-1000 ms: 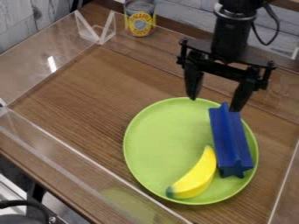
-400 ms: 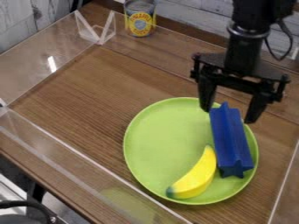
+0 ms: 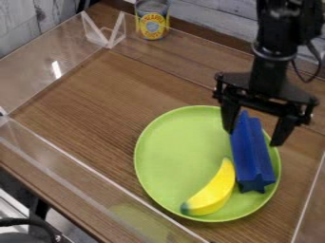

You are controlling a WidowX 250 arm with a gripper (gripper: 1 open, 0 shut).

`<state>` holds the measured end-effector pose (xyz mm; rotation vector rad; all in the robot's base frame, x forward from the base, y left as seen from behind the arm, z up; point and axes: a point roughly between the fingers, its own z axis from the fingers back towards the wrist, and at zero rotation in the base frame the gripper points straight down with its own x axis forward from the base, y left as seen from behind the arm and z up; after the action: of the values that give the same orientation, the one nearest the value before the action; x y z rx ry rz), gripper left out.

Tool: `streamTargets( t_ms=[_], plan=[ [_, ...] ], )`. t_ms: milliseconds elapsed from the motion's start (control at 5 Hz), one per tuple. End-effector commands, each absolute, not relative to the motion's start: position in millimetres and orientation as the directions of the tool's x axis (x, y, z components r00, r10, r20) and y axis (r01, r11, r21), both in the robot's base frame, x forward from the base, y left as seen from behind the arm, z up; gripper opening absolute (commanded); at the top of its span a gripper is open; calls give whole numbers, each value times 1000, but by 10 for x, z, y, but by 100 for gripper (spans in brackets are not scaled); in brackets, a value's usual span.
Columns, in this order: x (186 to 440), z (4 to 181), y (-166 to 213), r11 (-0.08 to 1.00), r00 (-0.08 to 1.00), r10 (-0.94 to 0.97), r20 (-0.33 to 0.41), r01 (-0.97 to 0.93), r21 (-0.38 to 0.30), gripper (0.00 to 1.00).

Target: Put the blue object in the green plate

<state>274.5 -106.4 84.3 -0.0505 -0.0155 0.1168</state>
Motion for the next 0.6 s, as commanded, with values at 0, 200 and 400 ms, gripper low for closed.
streamTargets(
  t_ms=[0,200,400],
  plan=[
    [2790,875,-1116,992,992,112,54,-109,-62,100],
    [2812,823,-1125,992,991,118,63,-114,-61,100],
    [2823,792,-1124,991,990,125,69,-121,-61,100]
  ],
)
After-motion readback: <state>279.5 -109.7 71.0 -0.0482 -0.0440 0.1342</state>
